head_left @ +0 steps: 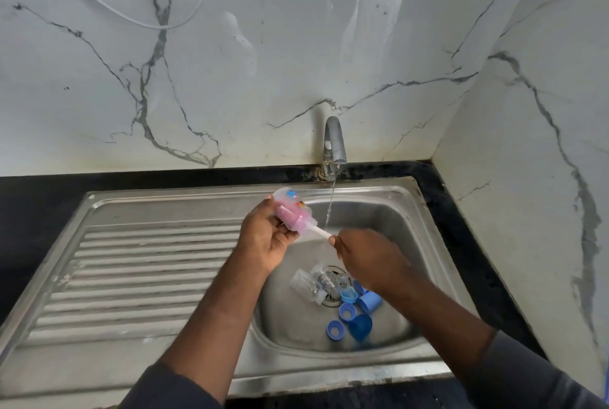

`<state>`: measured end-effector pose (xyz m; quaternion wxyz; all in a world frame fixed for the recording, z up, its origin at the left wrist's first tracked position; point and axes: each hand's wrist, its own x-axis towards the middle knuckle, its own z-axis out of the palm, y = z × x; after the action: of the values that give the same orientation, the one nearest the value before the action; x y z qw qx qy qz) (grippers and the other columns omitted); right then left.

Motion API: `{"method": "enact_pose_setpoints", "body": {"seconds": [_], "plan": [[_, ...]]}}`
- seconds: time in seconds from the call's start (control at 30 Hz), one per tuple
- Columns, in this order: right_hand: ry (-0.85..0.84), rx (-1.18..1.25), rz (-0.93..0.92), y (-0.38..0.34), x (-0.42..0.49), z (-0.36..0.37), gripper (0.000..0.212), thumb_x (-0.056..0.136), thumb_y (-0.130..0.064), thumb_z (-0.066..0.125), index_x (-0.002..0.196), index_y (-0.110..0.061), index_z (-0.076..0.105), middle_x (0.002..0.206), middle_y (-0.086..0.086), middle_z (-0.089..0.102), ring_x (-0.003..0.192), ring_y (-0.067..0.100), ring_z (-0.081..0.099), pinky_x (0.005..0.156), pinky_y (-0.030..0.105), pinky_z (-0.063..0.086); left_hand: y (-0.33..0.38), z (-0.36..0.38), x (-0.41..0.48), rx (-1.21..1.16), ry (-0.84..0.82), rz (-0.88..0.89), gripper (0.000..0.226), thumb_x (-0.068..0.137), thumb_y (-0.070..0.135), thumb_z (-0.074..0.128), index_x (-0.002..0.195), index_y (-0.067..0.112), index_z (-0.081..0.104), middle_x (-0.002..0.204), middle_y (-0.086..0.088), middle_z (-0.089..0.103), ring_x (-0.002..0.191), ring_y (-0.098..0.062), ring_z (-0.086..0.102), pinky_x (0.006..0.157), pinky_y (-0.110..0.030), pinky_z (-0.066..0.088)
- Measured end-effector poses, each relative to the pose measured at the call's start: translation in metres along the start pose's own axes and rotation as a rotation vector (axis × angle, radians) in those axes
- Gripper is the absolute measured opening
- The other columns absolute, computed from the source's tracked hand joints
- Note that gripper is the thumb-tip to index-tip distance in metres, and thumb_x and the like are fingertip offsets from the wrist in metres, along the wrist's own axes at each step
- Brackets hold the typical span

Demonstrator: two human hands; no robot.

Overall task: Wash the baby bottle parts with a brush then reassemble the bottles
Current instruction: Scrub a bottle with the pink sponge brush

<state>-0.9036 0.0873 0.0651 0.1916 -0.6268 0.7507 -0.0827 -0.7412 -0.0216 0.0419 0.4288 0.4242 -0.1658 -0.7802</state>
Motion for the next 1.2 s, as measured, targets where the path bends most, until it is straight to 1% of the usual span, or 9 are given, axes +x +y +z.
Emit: {"method": "enact_pose_setpoints", "body": {"seconds": [0.1,0.17,0.3,0.4,0.53,0.63,0.87,1.03,1.2], "plan": [[-0.024,-0.088,-0.005,-0.008,-0.003,0.010,0.039,0.106,-0.046,0.036,0.083,-0.022,0.055,0.077,0.000,0.057,0.070,0.022,0.054,0.065,0.035,0.045,-0.005,0.006,-0.002,-0.068,0.014,-0.046,0.064,0.088,0.052,0.069,0.126,0.002,0.055,0.102,-0.019,0.067,0.081,-0.027,0.067,0.084,-0.048,0.058],[-0.121,0.232,0.028,-0.014,-0.001,0.015,0.044,0.105,-0.044,0.042,0.074,-0.018,0.058,0.066,0.002,0.058,0.059,0.021,0.054,0.056,0.031,0.043,-0.008,0.010,-0.002,-0.107,0.001,-0.050,0.061,0.077,0.050,0.078,0.114,0.005,0.058,0.083,-0.009,0.064,0.068,-0.018,0.061,0.077,-0.036,0.057],[-0.565,1.141,0.214,-0.004,-0.002,0.014,0.048,0.105,-0.040,0.044,0.074,-0.008,0.061,0.052,0.002,0.029,0.036,0.011,0.019,0.038,0.013,0.017,-0.012,0.007,-0.006,-0.250,-0.119,0.010,0.040,0.078,0.035,0.075,0.104,0.009,0.059,0.080,-0.011,0.066,0.070,-0.023,0.066,0.082,-0.038,0.058],[-0.813,1.404,0.151,0.009,-0.005,0.016,0.044,0.103,-0.043,0.041,0.079,-0.012,0.060,0.054,-0.003,0.018,0.039,0.008,0.013,0.036,0.014,0.014,-0.015,0.011,-0.009,-0.252,-0.201,0.068,0.035,0.077,0.041,0.070,0.094,0.012,0.064,0.072,-0.009,0.064,0.065,-0.022,0.065,0.067,-0.033,0.058],[-0.884,1.593,0.099,0.022,-0.008,0.020,0.042,0.104,-0.041,0.039,0.083,-0.012,0.060,0.053,-0.005,0.019,0.037,0.007,0.016,0.035,0.014,0.018,-0.012,0.016,-0.009,-0.189,-0.298,0.167,0.041,0.088,0.051,0.056,0.093,0.013,0.072,0.078,-0.008,0.066,0.068,-0.021,0.066,0.058,-0.032,0.059],[-0.801,1.558,0.155,0.024,-0.009,0.016,0.042,0.104,-0.040,0.040,0.081,-0.012,0.062,0.053,-0.005,0.021,0.039,0.008,0.012,0.035,0.016,0.014,-0.013,0.017,-0.004,-0.158,-0.272,0.208,0.051,0.087,0.051,0.055,0.109,0.005,0.062,0.083,-0.013,0.067,0.077,-0.027,0.066,0.061,-0.035,0.061],[-0.602,1.257,0.254,0.033,-0.034,0.018,0.043,0.102,-0.042,0.046,0.088,-0.007,0.068,0.059,0.000,0.020,0.042,0.009,0.013,0.041,0.020,0.008,0.018,-0.008,0.040,-0.231,0.108,0.198,0.072,0.095,0.059,0.051,0.142,0.004,0.045,0.098,-0.017,0.065,0.075,-0.028,0.069,0.066,-0.039,0.060],[-0.427,1.096,0.311,0.047,-0.048,0.030,0.053,0.105,-0.046,0.042,0.098,-0.002,0.070,0.058,-0.001,0.027,0.046,0.012,0.018,0.044,0.022,0.013,0.011,-0.024,0.048,-0.184,0.141,0.138,0.059,0.098,0.058,0.047,0.131,0.009,0.052,0.118,-0.019,0.063,0.087,-0.028,0.068,0.074,-0.042,0.063],[-0.007,0.851,0.300,0.054,-0.046,0.052,0.029,0.107,-0.025,0.043,0.094,-0.016,0.067,0.050,-0.011,0.046,0.043,0.007,0.039,0.041,0.021,0.032,-0.033,-0.026,0.028,-0.036,0.068,-0.094,0.036,0.097,0.044,0.058,0.108,0.010,0.058,0.090,-0.014,0.062,0.074,-0.024,0.064,0.066,-0.037,0.060]]}}
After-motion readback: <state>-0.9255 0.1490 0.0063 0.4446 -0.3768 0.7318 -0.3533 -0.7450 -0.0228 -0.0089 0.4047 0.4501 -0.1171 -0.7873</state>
